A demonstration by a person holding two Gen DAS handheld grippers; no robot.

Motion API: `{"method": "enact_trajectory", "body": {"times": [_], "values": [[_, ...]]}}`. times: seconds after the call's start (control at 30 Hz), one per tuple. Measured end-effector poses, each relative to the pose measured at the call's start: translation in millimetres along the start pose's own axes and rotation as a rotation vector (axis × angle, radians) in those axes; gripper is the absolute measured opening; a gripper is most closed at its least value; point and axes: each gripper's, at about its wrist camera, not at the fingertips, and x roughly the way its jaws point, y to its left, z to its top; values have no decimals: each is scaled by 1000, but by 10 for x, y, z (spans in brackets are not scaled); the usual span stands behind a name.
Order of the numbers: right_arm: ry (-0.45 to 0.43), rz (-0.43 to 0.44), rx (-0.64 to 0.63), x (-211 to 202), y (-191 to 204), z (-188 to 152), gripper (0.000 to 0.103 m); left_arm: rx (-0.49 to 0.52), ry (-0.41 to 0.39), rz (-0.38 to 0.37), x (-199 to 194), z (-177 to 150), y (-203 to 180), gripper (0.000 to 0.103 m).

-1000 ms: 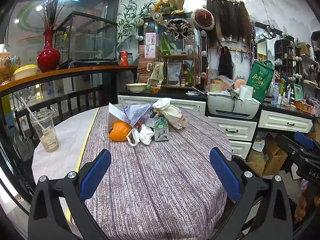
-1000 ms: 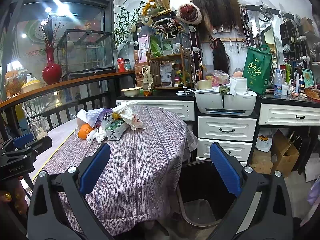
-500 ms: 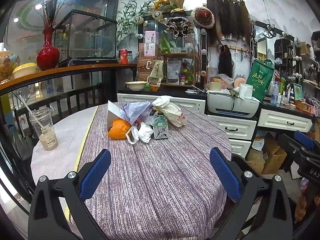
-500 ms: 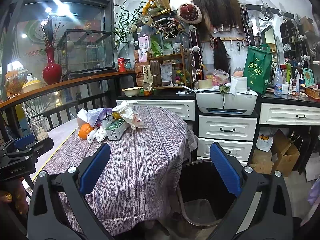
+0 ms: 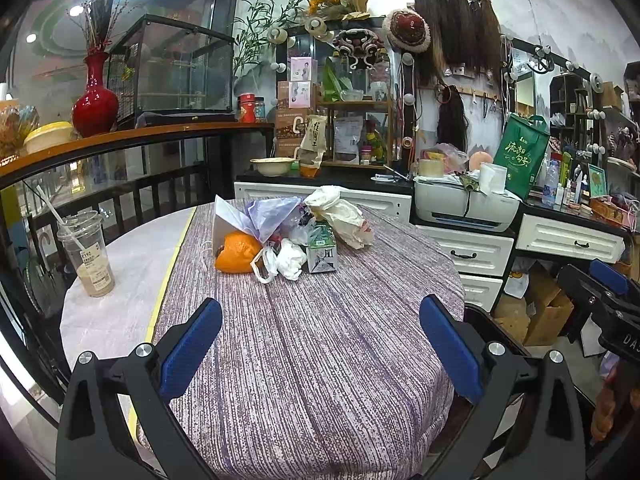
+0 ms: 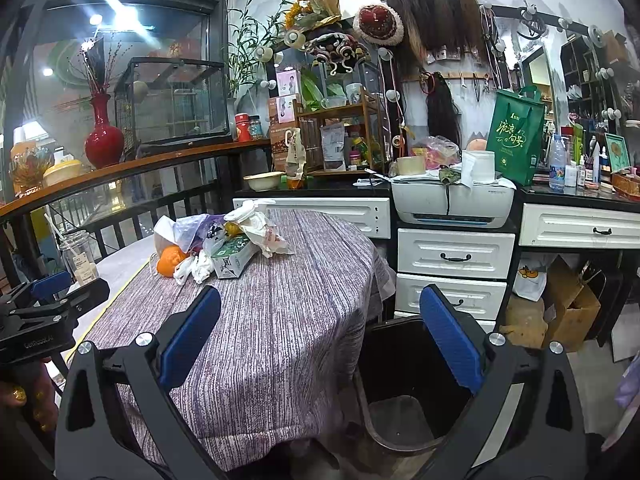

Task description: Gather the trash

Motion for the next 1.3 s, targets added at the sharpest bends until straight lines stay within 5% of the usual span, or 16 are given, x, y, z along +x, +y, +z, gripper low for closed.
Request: {"method": "enact_trajectory", "body": {"times": [1.03, 1.3], "values": [[25, 0, 0, 48, 16, -62, 98, -3, 52, -3, -14, 29, 43, 98], [91, 27, -5, 168, 58, -89, 98, 1, 163, -13, 195, 17, 122, 98]]}}
